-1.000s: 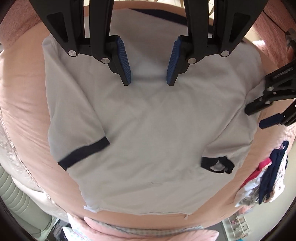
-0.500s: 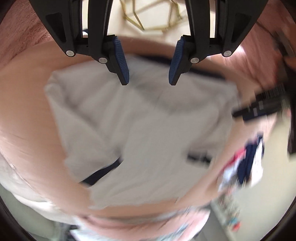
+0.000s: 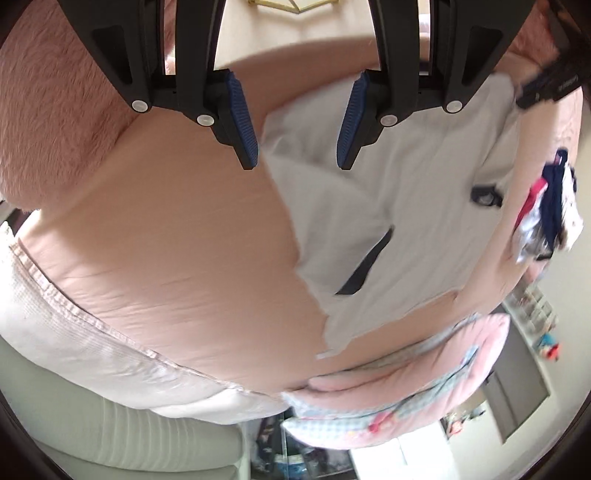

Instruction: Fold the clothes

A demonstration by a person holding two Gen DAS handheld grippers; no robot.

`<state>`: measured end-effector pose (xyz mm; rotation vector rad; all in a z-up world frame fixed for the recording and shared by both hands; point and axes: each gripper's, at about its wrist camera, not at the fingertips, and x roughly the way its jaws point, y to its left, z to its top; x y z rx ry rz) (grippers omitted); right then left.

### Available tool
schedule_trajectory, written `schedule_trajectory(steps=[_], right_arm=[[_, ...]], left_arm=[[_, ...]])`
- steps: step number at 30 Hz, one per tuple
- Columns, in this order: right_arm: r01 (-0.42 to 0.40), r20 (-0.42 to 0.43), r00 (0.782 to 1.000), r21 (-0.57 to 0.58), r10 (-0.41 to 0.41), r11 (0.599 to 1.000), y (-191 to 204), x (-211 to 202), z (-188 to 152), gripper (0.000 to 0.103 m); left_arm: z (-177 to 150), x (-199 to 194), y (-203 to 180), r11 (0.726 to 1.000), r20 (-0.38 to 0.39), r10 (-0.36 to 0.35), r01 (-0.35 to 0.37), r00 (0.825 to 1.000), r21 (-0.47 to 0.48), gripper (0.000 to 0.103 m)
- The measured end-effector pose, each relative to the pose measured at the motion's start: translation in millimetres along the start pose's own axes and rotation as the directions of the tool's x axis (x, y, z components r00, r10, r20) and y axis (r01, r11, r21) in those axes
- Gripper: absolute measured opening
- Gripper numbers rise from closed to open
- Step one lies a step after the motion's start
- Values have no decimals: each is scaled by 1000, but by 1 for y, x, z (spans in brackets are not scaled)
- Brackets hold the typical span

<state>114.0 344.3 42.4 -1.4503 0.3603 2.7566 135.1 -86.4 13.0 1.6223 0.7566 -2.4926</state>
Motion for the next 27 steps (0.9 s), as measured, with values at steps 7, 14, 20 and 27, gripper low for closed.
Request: schedule_trajectory(steps=[7,14,20,27], right_arm=[[-111,-121,984,161,131,981,-9,26,-22,44],[-183,-181,963,100,198,978,17,44,-31,27],[-176,-170,966,126,196,976,13,52,-28,21],[-183,-166,964,144,206,973,11,57,-28,19]], left_arm=[[-10,2,5,996,-17,-84,84,996,-4,59],[-16,-6,13,991,20,-103,105,994,-87,38],[-9,-4,23,981,66,-125,133,990,-138,36],[3,-3,7,988,83,-150,153,985,-27,11]])
